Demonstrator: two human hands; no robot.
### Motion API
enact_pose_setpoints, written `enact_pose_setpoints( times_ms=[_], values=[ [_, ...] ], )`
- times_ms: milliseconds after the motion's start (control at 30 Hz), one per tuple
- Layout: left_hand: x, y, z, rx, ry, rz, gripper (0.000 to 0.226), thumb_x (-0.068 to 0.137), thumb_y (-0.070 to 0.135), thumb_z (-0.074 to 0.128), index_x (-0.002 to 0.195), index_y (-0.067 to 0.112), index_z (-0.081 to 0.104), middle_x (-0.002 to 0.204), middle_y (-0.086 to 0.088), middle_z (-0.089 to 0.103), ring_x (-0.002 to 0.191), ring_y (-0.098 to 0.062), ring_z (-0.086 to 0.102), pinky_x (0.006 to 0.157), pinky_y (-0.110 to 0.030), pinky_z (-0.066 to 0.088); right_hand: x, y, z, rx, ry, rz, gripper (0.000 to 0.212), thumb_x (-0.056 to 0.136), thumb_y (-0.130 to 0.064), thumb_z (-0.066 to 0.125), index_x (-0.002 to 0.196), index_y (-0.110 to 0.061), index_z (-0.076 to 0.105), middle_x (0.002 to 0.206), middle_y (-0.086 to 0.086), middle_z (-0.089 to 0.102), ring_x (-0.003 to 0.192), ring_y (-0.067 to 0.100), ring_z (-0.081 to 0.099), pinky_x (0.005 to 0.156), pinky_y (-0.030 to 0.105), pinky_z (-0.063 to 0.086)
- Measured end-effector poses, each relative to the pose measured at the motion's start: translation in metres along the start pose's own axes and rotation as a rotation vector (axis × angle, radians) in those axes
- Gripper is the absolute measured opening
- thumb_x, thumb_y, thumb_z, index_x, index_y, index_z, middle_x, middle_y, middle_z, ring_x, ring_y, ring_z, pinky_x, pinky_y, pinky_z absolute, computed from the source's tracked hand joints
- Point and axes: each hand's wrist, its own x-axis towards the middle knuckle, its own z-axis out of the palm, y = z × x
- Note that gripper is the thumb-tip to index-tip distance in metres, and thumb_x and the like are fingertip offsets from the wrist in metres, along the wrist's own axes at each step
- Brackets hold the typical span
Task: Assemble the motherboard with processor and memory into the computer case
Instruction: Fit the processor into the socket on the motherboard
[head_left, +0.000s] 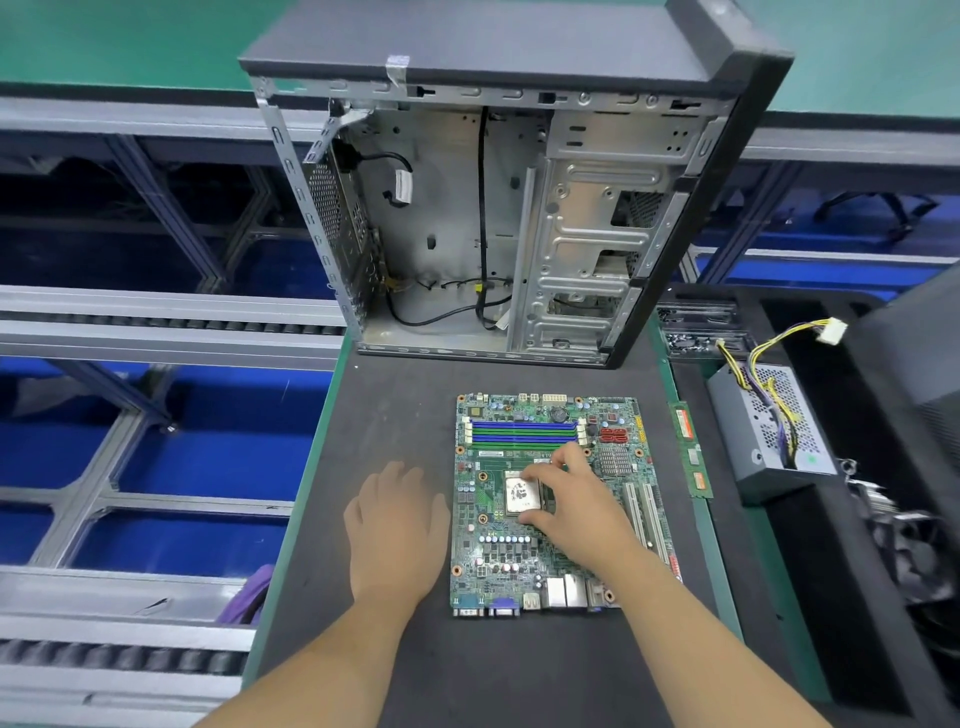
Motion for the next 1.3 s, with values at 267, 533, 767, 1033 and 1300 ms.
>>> enact_pose_setpoints(
  times_ms=[267, 533, 767, 1033, 1300],
  values=[
    [0.0002, -0.0002, 0.0008, -0.003, 0.015, 0.003, 0.051, 0.093, 0.051, 0.026, 0.128, 0.027, 0.054, 0.141, 0.003, 0.047, 0.134, -0.022, 0.037, 0.109, -0.043, 0.028, -0.0001, 0.0011, -0.0012, 0.02, -0.022, -0.011, 0.058, 0.087, -0.048, 0.075, 0.139, -0.03, 0.054, 0.111, -0.013, 0.029, 0.087, 0.01, 0.05, 0.08, 0.029, 0.051],
    [0.0004, -0.0001, 0.0002, 0.002, 0.009, 0.004, 0.051, 0.093, 0.051, 0.026, 0.129, 0.027, 0.054, 0.142, 0.003, 0.046, 0.134, -0.021, 0.036, 0.11, -0.042, 0.027, 0.0012, 0.0, -0.0011, 0.001, -0.023, -0.009, 0.05, 0.091, -0.047, 0.071, 0.135, -0.028, 0.055, 0.112, -0.012, 0.03, 0.078, 0.007, 0.049, 0.075, 0.029, 0.049],
    [0.0003, -0.0005, 0.0024, -0.003, 0.012, -0.001, 0.041, 0.097, 0.047, 0.038, 0.128, 0.026, 0.055, 0.141, 0.002, 0.047, 0.133, -0.023, 0.037, 0.109, -0.043, 0.028, 0.0012, -0.0002, -0.0005, 0.0, -0.014, -0.012, 0.05, 0.091, -0.046, 0.07, 0.135, -0.027, 0.055, 0.111, -0.013, 0.03, 0.077, 0.006, 0.049, 0.072, 0.025, 0.044],
    [0.0012, -0.0012, 0.0046, 0.006, 0.002, -0.008, 0.039, 0.098, 0.047, 0.041, 0.129, 0.027, 0.053, 0.142, 0.003, 0.045, 0.134, -0.021, 0.035, 0.11, -0.042, 0.027, 0.0014, 0.0006, 0.0004, -0.005, -0.015, -0.014, 0.05, 0.092, -0.045, 0.07, 0.135, -0.027, 0.055, 0.111, -0.013, 0.03, 0.07, -0.001, 0.044, 0.07, 0.025, 0.044],
    [0.0011, 0.0, 0.0018, 0.0, 0.027, 0.003, 0.051, 0.093, 0.051, 0.027, 0.128, 0.027, 0.055, 0.141, 0.003, 0.046, 0.134, -0.022, 0.037, 0.109, -0.043, 0.029, 0.0023, 0.0019, 0.0016, 0.006, -0.026, -0.012, 0.049, 0.092, -0.044, 0.07, 0.135, -0.027, 0.054, 0.111, -0.014, 0.028, 0.072, 0.0, 0.048, 0.073, 0.027, 0.047]
  ],
)
